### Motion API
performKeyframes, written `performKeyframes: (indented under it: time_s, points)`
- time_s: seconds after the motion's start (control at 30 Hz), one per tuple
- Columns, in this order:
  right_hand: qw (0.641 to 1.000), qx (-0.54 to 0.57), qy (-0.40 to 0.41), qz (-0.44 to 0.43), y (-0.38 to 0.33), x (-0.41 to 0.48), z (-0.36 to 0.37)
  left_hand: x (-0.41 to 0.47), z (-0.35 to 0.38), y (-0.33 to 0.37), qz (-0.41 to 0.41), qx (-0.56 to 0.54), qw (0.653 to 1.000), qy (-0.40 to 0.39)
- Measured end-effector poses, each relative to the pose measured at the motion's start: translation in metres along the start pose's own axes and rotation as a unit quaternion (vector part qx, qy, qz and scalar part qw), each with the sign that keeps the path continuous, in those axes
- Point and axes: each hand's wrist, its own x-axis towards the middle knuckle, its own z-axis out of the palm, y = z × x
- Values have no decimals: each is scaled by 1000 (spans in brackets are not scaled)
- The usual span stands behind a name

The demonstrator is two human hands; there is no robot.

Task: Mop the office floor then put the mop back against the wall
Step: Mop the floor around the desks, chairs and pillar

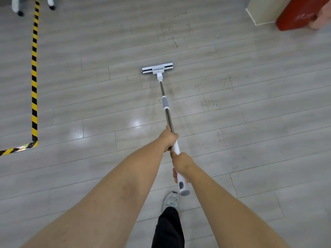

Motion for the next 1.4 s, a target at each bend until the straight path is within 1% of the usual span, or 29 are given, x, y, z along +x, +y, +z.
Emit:
performKeyframes:
  time_s: [0.1,0.2,0.33,0.43,0.5,0.6,0.7,0.83,0.97,1.1,1.23,1.4]
  points:
    - [1000,-15,-3,2,37,-26,8,-31,15,-29,-9,7,1000,-6]
    - [1000,1,-5,10,76,-62,13,-70,35,-58,-22,-2,1000,-14]
    - [1000,-27,7,8,131,-116,17,-131,63,-98,-22,-18,1000,-13]
    - [997,-73,11,-16,188,-156,16,-182,95,-133,-21,-22,999,-20]
    - [997,-79,19,-20,233,-183,17,-215,122,-164,-24,-24,999,-26]
    - [996,-80,32,-1,306,-217,21,-266,166,-213,-24,-18,999,-33]
    - [993,-117,17,24,371,-247,23,-311,204,-256,-28,-16,998,-44]
    - [996,-75,26,46,427,-283,16,-353,243,-290,-49,-17,997,-62]
    - [996,-66,30,47,445,-288,12,-364,255,-297,-48,-16,997,-53]
    - [998,-54,27,35,439,-279,13,-356,251,-293,-47,-13,998,-43]
    - [996,-78,18,37,420,-266,22,-339,241,-290,-35,-20,999,-18]
    - [997,-80,13,18,376,-238,32,-304,208,-267,-30,-16,999,-12]
